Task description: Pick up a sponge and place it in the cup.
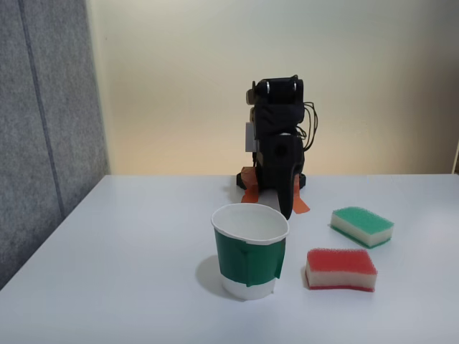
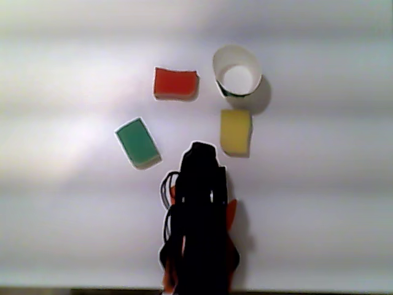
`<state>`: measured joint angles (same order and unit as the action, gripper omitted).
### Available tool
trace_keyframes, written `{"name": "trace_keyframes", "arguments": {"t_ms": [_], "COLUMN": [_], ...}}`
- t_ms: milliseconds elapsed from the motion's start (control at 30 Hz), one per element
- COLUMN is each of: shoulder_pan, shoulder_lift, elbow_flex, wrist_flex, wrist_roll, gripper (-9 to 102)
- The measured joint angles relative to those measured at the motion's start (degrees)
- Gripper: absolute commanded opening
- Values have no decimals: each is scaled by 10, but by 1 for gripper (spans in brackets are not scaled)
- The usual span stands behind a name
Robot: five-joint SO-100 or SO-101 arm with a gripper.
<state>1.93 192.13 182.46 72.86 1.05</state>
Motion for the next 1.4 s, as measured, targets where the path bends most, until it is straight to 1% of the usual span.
{"name": "trace_keyframes", "arguments": {"t_ms": [133, 433, 600, 733, 900, 1000, 1100, 1233, 1400], "shoulder_pan": [13, 8, 0, -10, -18, -19, -18, -19, -18], "shoulder_lift": [0, 0, -4, -60, -201, -306, -409, -528, -667], "elbow_flex": [0, 0, -24, -76, -157, -228, -314, -445, -605], "wrist_flex": [0, 4, 18, 20, 25, 10, 4, 19, 30], "wrist_roll": [6, 1, 27, 58, 76, 79, 73, 51, 50], "gripper": [0, 0, 0, 0, 0, 0, 0, 0, 0]}}
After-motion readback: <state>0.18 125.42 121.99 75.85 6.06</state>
